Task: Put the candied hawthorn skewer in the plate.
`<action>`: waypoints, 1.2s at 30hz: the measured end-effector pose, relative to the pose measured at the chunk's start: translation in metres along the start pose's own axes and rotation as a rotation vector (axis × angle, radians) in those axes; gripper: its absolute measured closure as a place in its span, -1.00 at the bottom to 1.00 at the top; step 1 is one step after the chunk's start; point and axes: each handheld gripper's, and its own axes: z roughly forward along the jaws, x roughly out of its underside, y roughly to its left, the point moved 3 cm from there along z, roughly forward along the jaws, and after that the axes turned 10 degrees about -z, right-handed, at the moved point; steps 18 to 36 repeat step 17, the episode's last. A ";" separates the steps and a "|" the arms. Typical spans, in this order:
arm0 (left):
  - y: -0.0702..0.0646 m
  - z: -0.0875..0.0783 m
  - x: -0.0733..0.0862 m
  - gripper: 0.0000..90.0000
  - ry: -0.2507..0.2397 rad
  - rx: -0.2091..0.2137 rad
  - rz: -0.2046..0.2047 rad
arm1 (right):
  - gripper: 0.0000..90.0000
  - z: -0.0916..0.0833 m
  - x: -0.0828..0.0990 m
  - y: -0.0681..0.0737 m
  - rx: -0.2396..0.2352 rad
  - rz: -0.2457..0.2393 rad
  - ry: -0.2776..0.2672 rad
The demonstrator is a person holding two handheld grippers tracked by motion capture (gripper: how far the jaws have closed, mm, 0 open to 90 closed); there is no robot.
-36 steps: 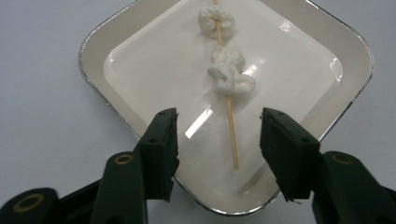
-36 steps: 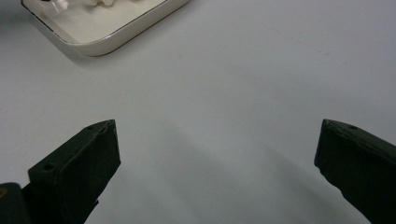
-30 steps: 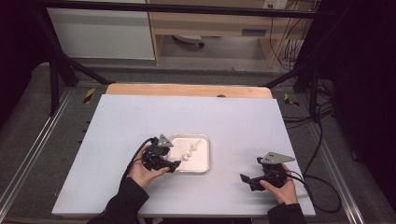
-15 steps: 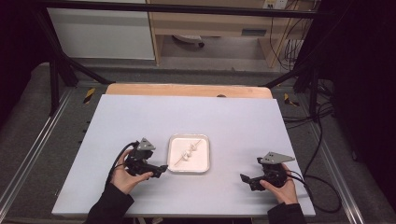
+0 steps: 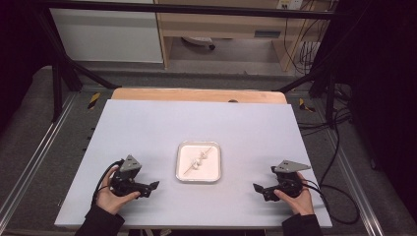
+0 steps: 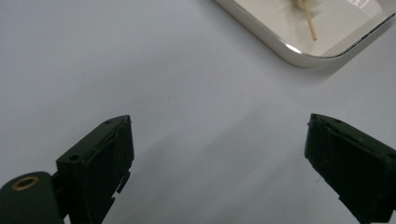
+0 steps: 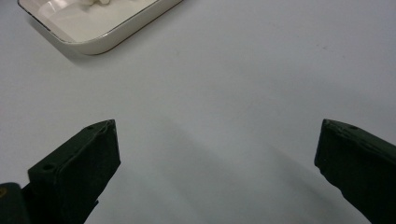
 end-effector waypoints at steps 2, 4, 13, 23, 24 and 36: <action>0.006 -0.003 0.007 -0.82 -0.005 0.002 -0.013 | -0.98 0.000 0.000 0.000 -0.001 0.006 0.001; 0.011 -0.005 0.013 -0.82 -0.011 -0.009 -0.013 | -0.98 0.000 0.001 0.000 -0.003 0.008 0.002; 0.019 -0.011 0.020 -0.82 -0.030 -0.008 -0.026 | -0.98 0.000 0.002 0.000 -0.008 0.015 0.013; 0.019 -0.010 0.020 -0.82 -0.027 -0.006 -0.023 | -0.98 0.001 0.002 0.001 -0.012 0.017 0.019; 0.019 -0.010 0.020 -0.82 -0.027 -0.006 -0.023 | -0.98 0.001 0.002 0.001 -0.012 0.017 0.019; 0.019 -0.010 0.020 -0.82 -0.027 -0.006 -0.023 | -0.98 0.001 0.002 0.001 -0.012 0.017 0.019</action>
